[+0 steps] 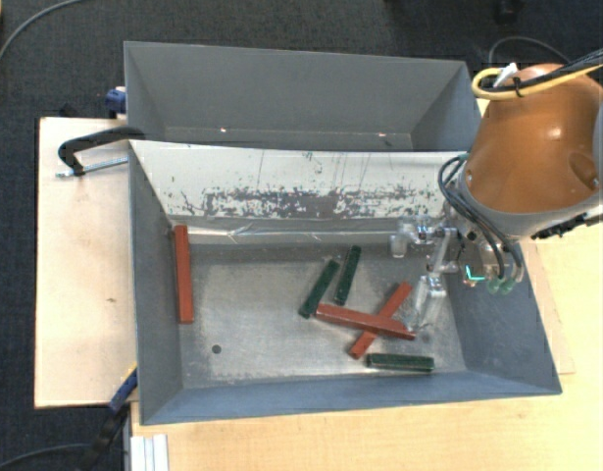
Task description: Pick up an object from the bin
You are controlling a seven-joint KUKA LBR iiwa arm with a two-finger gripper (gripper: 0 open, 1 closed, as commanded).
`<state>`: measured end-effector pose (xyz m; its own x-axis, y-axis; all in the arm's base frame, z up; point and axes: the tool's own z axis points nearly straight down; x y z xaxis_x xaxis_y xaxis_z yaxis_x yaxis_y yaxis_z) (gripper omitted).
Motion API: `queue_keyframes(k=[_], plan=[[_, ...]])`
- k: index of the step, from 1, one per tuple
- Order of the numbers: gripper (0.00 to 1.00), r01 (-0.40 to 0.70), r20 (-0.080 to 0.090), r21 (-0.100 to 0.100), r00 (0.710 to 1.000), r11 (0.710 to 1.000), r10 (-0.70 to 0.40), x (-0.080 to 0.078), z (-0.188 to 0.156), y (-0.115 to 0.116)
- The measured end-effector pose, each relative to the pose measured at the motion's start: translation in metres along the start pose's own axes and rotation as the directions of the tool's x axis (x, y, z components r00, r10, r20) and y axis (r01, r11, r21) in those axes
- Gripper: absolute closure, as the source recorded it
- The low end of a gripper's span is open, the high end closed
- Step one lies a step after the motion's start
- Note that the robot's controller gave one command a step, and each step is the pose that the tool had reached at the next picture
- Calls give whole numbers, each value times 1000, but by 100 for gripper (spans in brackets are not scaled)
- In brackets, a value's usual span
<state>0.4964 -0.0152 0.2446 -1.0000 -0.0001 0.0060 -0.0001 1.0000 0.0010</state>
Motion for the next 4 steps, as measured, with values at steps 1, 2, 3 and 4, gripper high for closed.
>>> queue_keyframes(k=[1, 2, 3, 4], plan=[[0, 216, 0, 0, 976, 976, -216, -13, 158, 35], [0, 173, 11, 1, 985, 985, -173, -38, 174, 10], [100, 175, 6, 1, 984, 984, -175, -38, 169, 11], [0, 175, 9, 1, 984, 985, -175, -37, 173, 11]])
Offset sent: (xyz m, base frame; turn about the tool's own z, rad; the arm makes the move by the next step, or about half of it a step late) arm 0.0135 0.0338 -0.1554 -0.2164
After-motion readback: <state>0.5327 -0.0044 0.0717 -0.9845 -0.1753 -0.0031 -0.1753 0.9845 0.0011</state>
